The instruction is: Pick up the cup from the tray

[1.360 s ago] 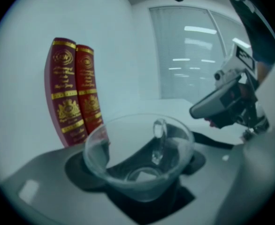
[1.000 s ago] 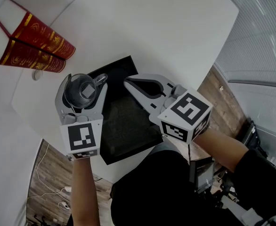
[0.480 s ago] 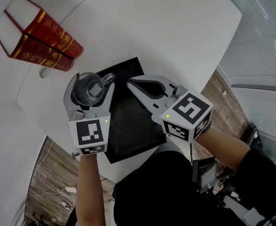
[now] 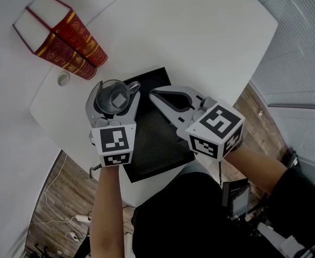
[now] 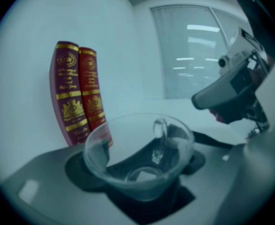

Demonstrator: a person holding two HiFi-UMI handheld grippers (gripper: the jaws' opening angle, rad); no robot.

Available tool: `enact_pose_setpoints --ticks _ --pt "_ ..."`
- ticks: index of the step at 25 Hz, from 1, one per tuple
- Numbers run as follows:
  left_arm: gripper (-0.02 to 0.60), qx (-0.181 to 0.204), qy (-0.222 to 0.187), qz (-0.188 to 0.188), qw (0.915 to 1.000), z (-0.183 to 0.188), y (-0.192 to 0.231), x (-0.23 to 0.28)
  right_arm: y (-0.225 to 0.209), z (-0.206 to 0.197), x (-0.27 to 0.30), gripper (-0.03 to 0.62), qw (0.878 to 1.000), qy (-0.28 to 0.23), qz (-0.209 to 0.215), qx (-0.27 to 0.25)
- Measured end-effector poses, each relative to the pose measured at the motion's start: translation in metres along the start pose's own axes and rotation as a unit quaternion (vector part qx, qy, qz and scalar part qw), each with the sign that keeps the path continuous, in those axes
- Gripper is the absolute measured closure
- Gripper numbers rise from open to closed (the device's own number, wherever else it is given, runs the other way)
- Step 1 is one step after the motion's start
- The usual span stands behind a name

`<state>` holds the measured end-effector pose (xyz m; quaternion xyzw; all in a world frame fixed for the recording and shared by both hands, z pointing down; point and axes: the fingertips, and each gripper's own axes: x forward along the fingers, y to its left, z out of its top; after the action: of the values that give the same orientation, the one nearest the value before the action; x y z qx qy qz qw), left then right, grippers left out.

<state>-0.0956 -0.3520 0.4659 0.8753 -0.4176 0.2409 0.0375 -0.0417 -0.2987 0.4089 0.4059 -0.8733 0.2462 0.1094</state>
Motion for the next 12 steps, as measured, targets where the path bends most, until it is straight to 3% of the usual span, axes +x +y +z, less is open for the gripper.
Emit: enact_pose_setpoints --ticks 12 --pt "0.176 -0.004 -0.003 0.01 0.9999 0.002 0.0 -0.003 0.015 0.02 -0.022 0.58 0.999 -0.027 -0.012 -0.015"
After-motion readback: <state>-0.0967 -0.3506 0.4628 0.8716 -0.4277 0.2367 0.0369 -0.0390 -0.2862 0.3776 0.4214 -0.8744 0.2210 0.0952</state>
